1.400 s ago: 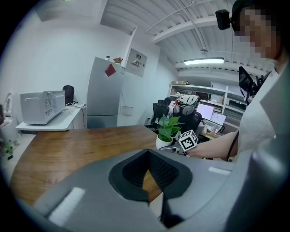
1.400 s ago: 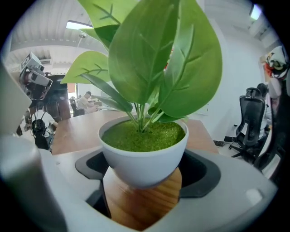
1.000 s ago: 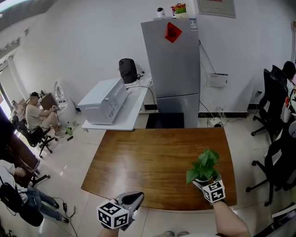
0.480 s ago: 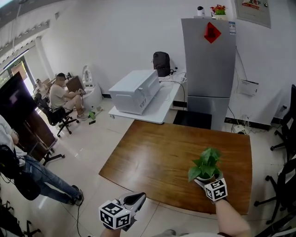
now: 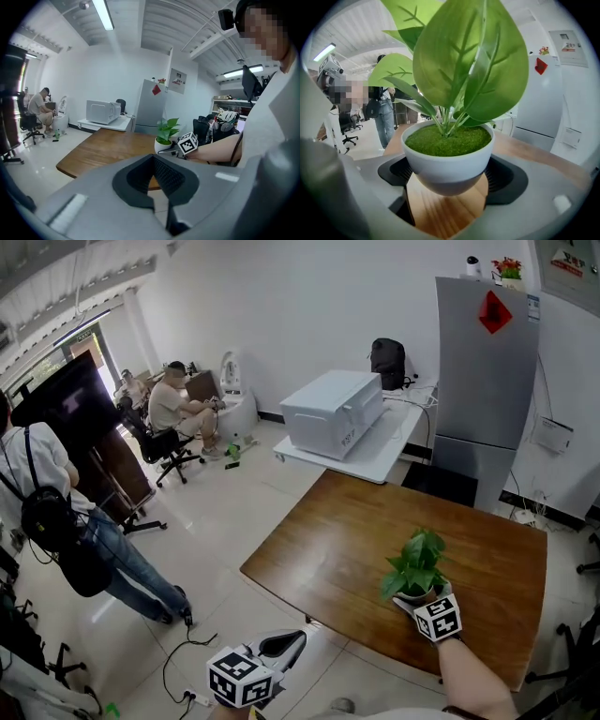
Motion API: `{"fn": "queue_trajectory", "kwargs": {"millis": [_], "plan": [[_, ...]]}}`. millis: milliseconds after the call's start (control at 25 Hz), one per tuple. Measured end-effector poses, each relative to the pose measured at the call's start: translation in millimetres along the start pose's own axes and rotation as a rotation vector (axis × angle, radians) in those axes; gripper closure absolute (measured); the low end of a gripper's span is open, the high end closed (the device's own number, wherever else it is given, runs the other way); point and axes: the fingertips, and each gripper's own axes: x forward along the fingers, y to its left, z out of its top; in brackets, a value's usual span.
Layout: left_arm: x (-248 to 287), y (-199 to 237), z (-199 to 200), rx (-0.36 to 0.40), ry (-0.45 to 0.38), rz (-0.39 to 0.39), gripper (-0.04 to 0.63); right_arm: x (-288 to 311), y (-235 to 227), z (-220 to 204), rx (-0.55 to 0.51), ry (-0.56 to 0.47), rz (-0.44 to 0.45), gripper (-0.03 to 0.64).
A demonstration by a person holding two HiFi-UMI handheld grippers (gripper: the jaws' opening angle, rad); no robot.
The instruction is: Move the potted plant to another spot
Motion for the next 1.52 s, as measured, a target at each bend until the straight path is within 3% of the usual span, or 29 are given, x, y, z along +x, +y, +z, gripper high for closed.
{"fn": "queue_trajectory", "kwargs": {"millis": [320,760,1160,1520], "plan": [[-34,18,-17,-0.035,0.008,0.07,0.6,64,55,31,-0.039,-0.01,0.117,0.155],[-72,87,-34,-0.081,0.019,0.156,0.6,164,127,60,-0.073,0.005,0.216,0.155],[-87,159,-47,-0.072,-0.007,0.189,0.6,237,143,75,-0.093,0.03,0.221,0.155],[-80,183,-48,-0.081,0.001,0.173,0.6,262,145,65,-0.089,0.07,0.236,0.155]]}}
